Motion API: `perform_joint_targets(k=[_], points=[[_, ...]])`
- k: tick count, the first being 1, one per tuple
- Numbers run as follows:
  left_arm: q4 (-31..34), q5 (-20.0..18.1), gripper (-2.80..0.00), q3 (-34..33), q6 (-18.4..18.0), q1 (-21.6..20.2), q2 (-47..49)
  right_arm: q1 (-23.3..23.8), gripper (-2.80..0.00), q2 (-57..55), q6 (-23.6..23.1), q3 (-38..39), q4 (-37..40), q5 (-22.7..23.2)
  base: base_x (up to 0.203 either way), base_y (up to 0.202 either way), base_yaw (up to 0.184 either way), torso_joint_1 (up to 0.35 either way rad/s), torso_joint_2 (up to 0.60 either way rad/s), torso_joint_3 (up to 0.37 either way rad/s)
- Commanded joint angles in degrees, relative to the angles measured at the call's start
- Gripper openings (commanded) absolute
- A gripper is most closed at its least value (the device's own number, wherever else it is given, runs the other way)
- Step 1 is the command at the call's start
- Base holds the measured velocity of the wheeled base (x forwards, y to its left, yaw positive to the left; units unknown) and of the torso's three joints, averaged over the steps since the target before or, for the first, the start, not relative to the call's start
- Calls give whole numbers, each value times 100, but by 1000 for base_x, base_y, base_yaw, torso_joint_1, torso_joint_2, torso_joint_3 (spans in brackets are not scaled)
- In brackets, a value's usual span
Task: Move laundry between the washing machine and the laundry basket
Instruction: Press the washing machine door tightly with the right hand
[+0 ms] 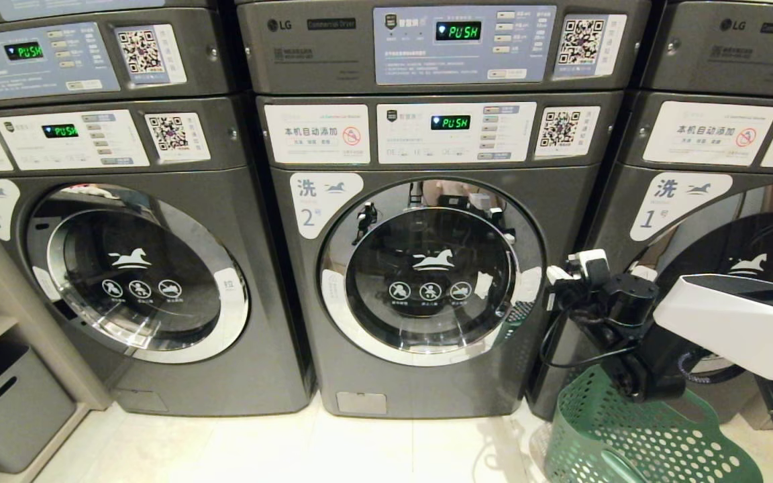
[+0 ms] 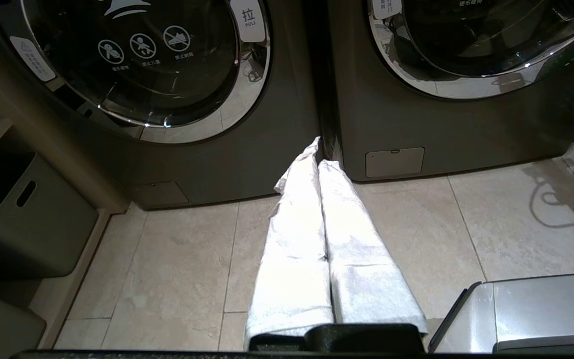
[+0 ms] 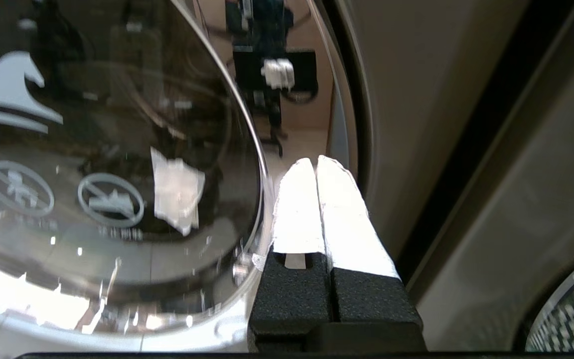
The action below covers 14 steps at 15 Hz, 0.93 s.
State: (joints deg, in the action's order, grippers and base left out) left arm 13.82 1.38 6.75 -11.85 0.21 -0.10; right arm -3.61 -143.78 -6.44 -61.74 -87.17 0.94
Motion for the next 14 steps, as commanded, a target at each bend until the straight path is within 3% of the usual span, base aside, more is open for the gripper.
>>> perform_joint_targets(k=[1,14], points=[[15,3,-280,1,-4,-3,1,-7,-280,-236,-8,-351,-49,3,0,0,0,0,0,0],[41,-32,-280,10,139,0,1,-8,-280,-515,-9,-635,-49,20,0,0,0,0,0,0]])
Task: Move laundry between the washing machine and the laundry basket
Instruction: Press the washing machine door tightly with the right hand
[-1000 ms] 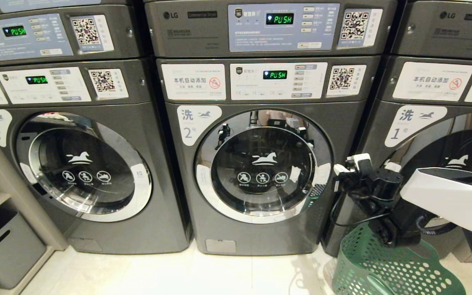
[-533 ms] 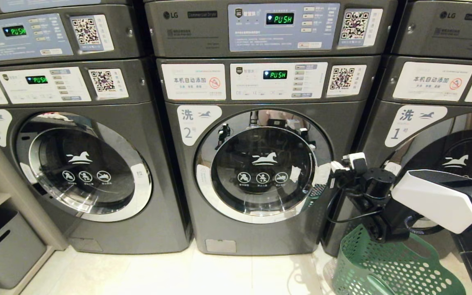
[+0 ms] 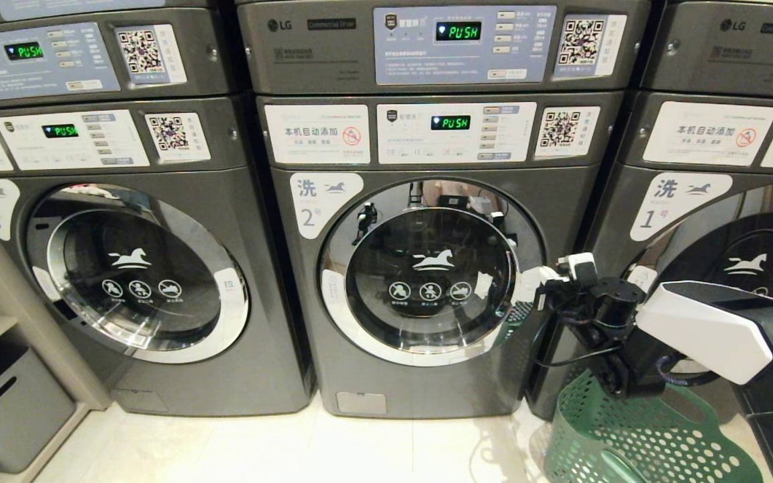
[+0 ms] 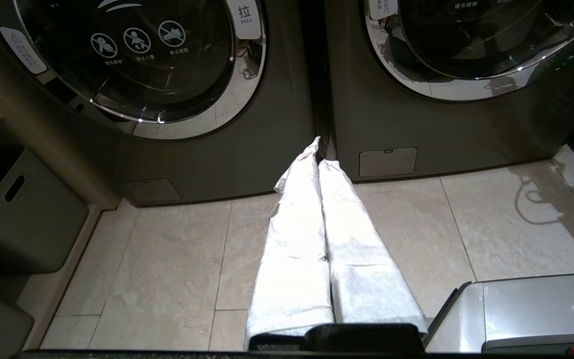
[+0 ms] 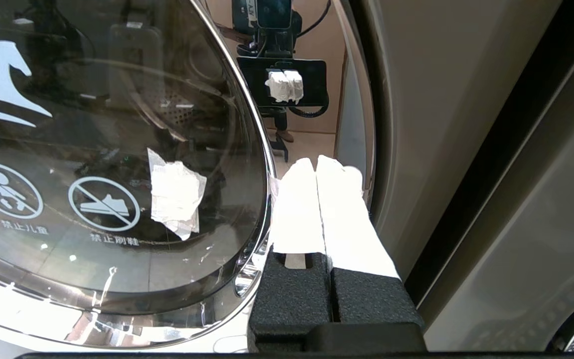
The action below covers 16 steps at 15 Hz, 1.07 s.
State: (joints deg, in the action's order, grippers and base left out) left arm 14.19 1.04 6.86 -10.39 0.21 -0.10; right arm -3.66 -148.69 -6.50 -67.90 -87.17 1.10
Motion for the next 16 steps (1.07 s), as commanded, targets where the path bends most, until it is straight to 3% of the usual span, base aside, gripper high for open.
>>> perform_joint_targets(k=[1,9,12,16], points=[[10,2,-280,-1,-7,3,1,6,-280,-68,5,-40,-49,5,0,0,0,0,0,0],[47,-33,-280,-1,99,-3,1,251,-280,-266,-1,-435,-49,-242,0,0,0,0,0,0],[-15,-532,-280,-165,101,2,1,251,-280,-240,-1,-400,-49,-242,0,0,0,0,0,0],[21,-279,-280,-159,386,5,1,240,-280,-249,11,-447,-49,-207,0,0,0,0,0,0]])
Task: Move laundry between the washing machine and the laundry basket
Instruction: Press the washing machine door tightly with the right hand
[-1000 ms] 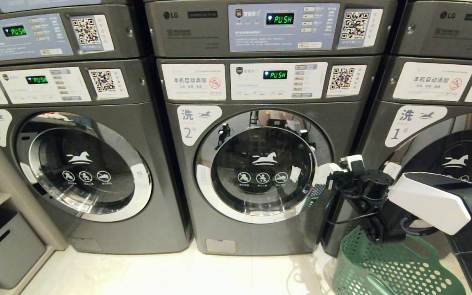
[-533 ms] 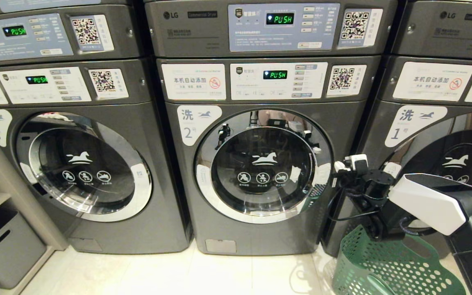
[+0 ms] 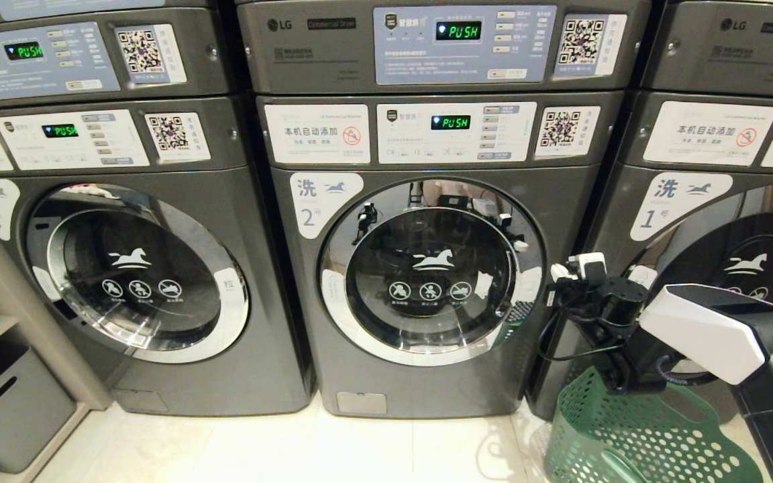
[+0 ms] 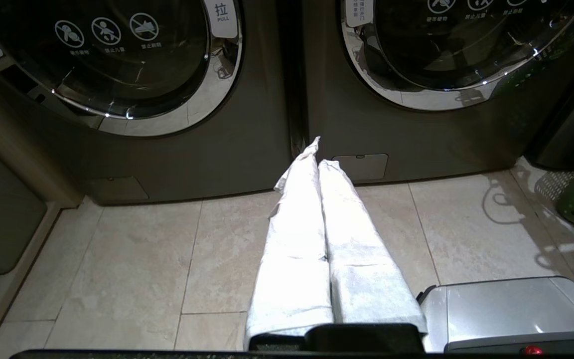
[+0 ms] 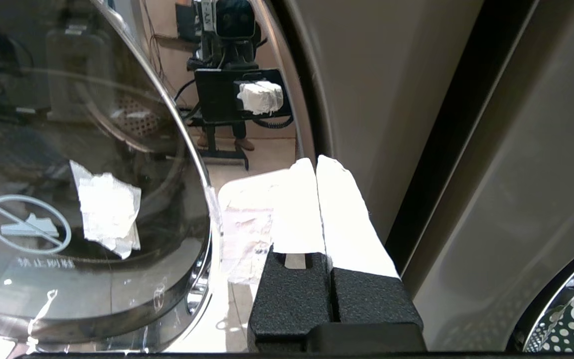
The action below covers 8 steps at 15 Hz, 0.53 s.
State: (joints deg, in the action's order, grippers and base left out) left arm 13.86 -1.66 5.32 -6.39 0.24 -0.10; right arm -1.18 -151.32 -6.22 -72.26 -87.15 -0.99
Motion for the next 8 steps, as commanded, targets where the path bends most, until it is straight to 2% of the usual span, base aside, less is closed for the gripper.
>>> perform_joint_targets(k=[1,8], points=[[38,60,-280,-4,76,-7,1,-14,-280,6,7,-42,-51,11,0,0,0,0,0,0],[55,60,-280,-4,76,2,1,-22,-280,13,313,-352,-51,20,0,0,0,0,0,0]])
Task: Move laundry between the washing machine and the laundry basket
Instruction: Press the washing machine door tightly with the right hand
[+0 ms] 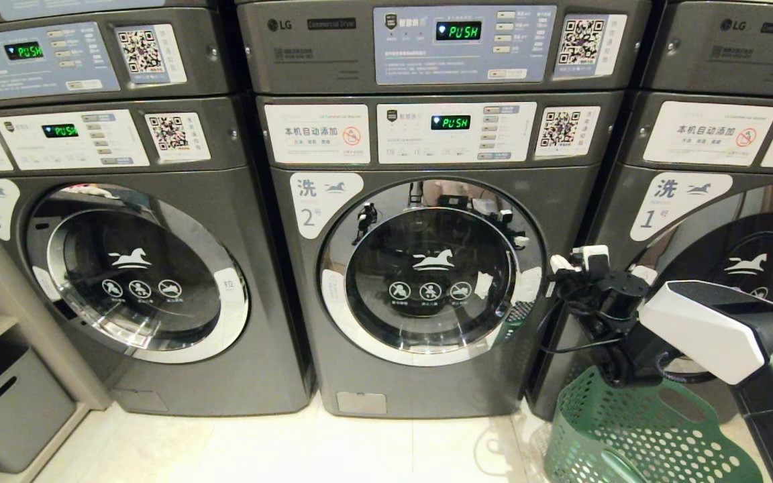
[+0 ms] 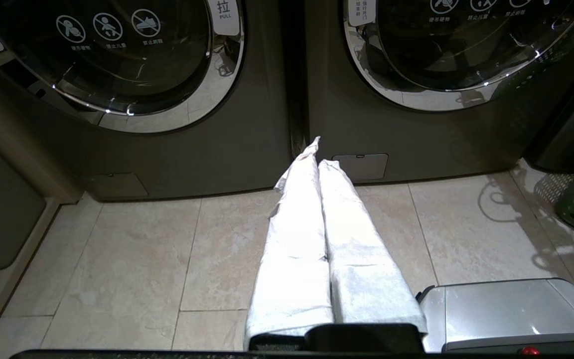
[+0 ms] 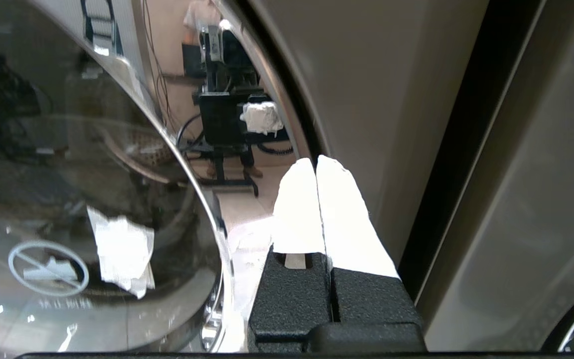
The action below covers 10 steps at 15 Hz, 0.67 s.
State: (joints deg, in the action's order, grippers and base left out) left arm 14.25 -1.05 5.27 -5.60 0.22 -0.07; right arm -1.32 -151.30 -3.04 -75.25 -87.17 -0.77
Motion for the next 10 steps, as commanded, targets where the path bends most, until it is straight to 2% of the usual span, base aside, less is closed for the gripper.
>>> perform_joint_targets(k=[1,10], points=[[16,-1,-280,1,-3,-4,-1,-9,-280,-5,23,-78,-49,-2,0,0,0,0,0,0],[25,-1,-280,9,6,4,-1,-31,-280,-261,216,-235,-49,18,0,0,0,0,0,0]])
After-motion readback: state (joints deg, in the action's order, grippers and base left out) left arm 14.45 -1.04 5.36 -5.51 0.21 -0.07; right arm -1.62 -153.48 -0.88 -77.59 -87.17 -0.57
